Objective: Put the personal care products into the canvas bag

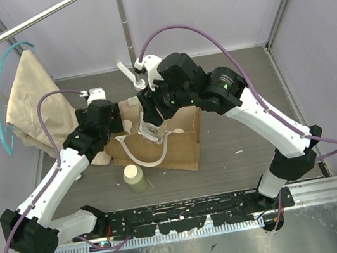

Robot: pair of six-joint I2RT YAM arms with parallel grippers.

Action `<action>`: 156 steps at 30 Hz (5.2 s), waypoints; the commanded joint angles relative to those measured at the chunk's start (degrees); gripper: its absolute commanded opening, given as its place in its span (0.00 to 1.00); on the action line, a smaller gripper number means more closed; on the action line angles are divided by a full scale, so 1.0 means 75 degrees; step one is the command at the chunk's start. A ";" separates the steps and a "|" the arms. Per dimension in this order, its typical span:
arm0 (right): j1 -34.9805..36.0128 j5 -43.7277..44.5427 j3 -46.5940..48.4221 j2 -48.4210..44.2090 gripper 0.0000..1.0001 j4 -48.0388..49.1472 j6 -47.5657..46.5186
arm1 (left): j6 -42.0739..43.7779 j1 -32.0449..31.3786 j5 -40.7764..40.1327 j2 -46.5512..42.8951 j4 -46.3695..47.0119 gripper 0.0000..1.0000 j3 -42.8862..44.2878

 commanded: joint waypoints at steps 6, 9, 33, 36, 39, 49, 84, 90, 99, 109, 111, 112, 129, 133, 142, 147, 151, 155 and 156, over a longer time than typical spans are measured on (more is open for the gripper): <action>-0.0530 -0.0036 0.0395 0.0181 0.01 0.2334 -0.0108 | -0.0127 0.0080 0.0059 0.0064 0.0114 0.98 -0.0202; -0.0684 0.0097 0.0054 0.0268 0.01 0.2537 -0.0055 | -0.0079 0.0108 0.0140 0.0145 0.0182 0.98 -0.0142; -0.0736 0.1755 -0.3575 0.0299 0.01 0.3488 0.0664 | 0.0313 0.0322 0.0702 0.0676 0.0234 0.98 0.0403; -0.0736 0.2035 -0.3914 0.0354 0.01 0.3494 0.0699 | 0.0326 0.0342 0.0759 0.0678 0.0201 0.98 0.0452; -0.0686 0.2133 -0.4112 0.0454 0.01 0.3455 0.0727 | 0.0338 0.0355 0.0767 0.0682 0.0158 0.98 0.0497; -0.0593 0.2143 -0.4163 0.1065 0.01 0.2872 0.0698 | 0.0341 0.0408 0.0734 0.0650 0.0112 0.98 0.0537; -0.1068 0.2967 -0.0737 0.0236 1.00 0.0515 0.0619 | 0.0054 0.0414 0.0228 0.0454 -0.0125 0.98 0.0873; -0.1844 0.3550 -0.1703 -0.0131 1.00 0.0202 0.0460 | 0.0410 0.0417 0.0278 -0.0032 -0.0171 0.98 0.1469; -0.2063 0.2539 -0.3041 -0.0252 1.00 0.0363 0.0630 | -0.0388 0.0396 0.0663 -0.1206 -0.1975 0.98 0.2323; -0.2197 0.2741 -0.2945 0.0399 1.00 0.0174 0.0437 | -0.0697 0.0213 0.3766 -0.1347 -0.5668 0.98 0.2612; -0.2239 0.2812 -0.2745 0.0619 1.00 0.0061 0.0393 | -0.0693 0.0104 0.4497 -0.1295 -0.5926 0.98 0.2242; -0.2263 0.2843 -0.2674 0.0675 1.00 0.0031 0.0359 | -0.0733 0.0008 0.4736 -0.1303 -0.6000 0.98 0.2040; -0.2517 0.2936 -0.2378 0.0890 1.00 0.0001 0.0265 | -0.1225 -0.1401 0.4679 -0.1354 -0.4255 0.98 -0.0453; -0.2520 0.2990 -0.2409 0.0867 1.00 -0.0018 0.0210 | -0.1556 -0.1451 0.4395 -0.1353 -0.3207 0.98 -0.0934; -0.2523 0.3019 -0.2578 0.0810 1.00 -0.0025 0.0155 | -0.1727 -0.1475 0.4048 -0.0856 -0.2604 0.98 -0.1174; -0.2518 0.3044 -0.2637 0.0774 1.00 -0.0022 0.0155 | -0.1883 -0.1528 0.4155 -0.0699 -0.2548 0.85 -0.1225; -0.2523 0.3098 -0.2669 0.0747 1.00 -0.0029 0.0134 | -0.2023 -0.1571 0.4190 -0.0839 -0.2852 0.68 -0.1244; -0.2517 0.3104 -0.2658 0.0761 1.00 -0.0035 0.0120 | -0.2158 -0.1607 0.4193 -0.1077 -0.3233 0.65 -0.1193; -0.2519 0.3096 -0.2652 0.0771 1.00 -0.0037 0.0115 | -0.2178 -0.1618 0.4195 -0.1122 -0.3324 0.68 -0.1162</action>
